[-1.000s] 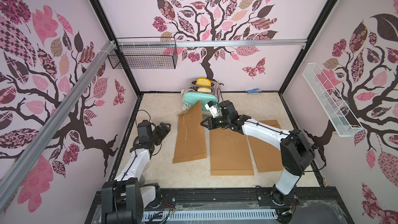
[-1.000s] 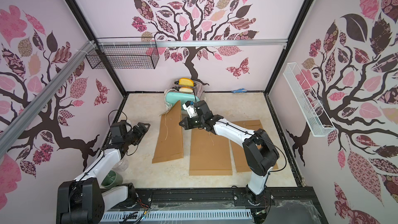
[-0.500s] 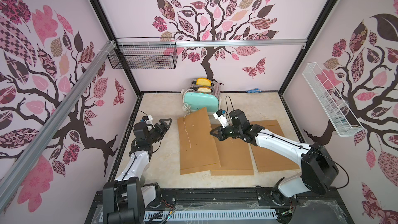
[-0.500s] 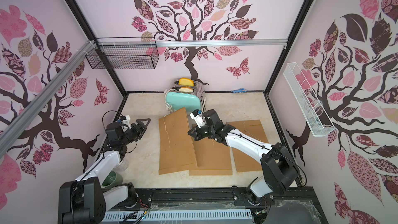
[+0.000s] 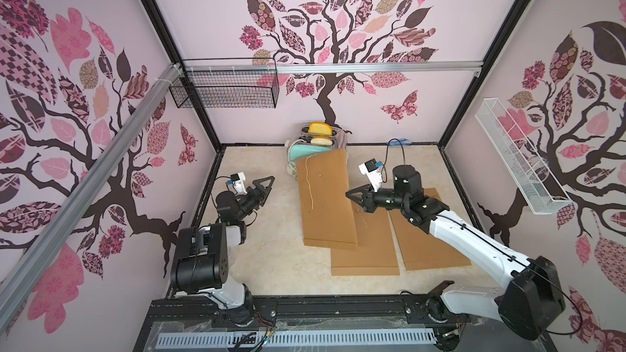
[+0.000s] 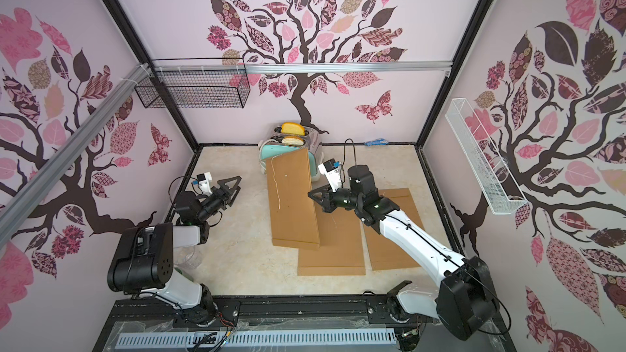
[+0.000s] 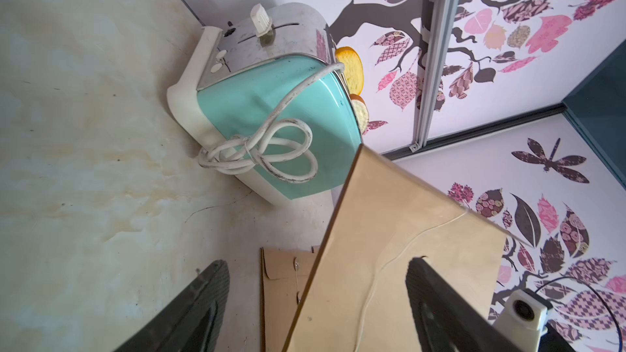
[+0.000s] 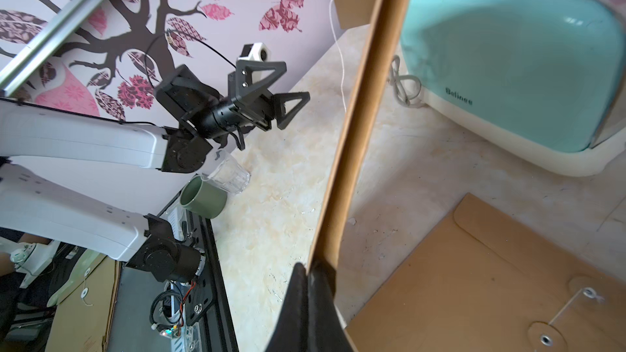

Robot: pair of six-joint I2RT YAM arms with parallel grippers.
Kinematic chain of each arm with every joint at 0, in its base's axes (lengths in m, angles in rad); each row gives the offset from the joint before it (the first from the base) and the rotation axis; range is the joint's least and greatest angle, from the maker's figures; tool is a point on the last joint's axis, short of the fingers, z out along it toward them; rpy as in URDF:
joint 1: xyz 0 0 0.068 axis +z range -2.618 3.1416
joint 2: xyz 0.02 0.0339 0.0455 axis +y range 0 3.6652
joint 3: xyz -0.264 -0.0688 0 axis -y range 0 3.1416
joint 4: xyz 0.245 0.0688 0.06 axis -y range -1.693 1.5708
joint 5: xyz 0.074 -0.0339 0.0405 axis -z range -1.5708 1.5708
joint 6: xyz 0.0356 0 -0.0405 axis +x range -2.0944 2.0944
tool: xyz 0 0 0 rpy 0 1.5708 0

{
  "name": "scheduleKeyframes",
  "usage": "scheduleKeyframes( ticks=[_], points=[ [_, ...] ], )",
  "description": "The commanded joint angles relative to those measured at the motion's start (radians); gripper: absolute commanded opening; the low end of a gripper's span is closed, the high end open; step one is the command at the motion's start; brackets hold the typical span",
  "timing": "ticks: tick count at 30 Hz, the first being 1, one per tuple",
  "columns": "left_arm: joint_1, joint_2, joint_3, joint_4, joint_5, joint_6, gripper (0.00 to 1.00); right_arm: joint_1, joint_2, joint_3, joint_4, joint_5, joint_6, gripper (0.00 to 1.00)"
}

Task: Close the mouth of the file bag
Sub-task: Pick up the file bag from the center of the board.

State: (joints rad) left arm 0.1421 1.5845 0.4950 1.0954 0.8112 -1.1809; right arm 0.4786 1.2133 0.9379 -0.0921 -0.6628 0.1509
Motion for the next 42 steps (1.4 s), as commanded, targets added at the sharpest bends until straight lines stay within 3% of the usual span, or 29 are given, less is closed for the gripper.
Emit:
scheduleKeyframes(
  ticks=[1, 8, 12, 16, 22, 26, 31, 38, 42],
  points=[
    [-0.063, 0.006, 0.104, 0.184, 0.083, -0.034, 0.86, -0.019, -0.057, 0.056, -0.051, -0.057, -0.046, 0.0],
    [-0.223, 0.015, 0.247, 0.189, 0.153, 0.001, 0.87, -0.038, -0.151, 0.083, -0.101, -0.11, -0.015, 0.0],
    [-0.196, -0.021, 0.222, 0.172, 0.083, 0.02, 0.87, -0.057, -0.217, 0.122, -0.149, -0.119, -0.013, 0.0],
    [-0.186, 0.036, 0.234, 0.193, 0.1, 0.004, 0.87, -0.057, -0.265, 0.157, -0.217, -0.12, -0.027, 0.0],
    [-0.318, -0.046, 0.318, 0.193, 0.162, 0.088, 0.88, -0.057, -0.307, 0.167, -0.206, -0.155, 0.021, 0.0],
    [-0.322, -0.096, 0.342, 0.193, 0.164, 0.078, 0.86, -0.057, -0.316, 0.185, -0.218, -0.159, 0.024, 0.0],
    [-0.337, -0.12, 0.374, 0.193, 0.184, 0.053, 0.77, -0.057, -0.334, 0.176, -0.222, -0.155, 0.023, 0.0],
    [-0.34, -0.137, 0.359, 0.193, 0.174, 0.015, 0.51, -0.058, -0.339, 0.162, -0.237, -0.116, -0.004, 0.0],
    [-0.337, -0.185, 0.335, 0.192, 0.146, 0.015, 0.52, -0.061, -0.334, 0.145, -0.253, -0.08, -0.028, 0.0]
  ],
)
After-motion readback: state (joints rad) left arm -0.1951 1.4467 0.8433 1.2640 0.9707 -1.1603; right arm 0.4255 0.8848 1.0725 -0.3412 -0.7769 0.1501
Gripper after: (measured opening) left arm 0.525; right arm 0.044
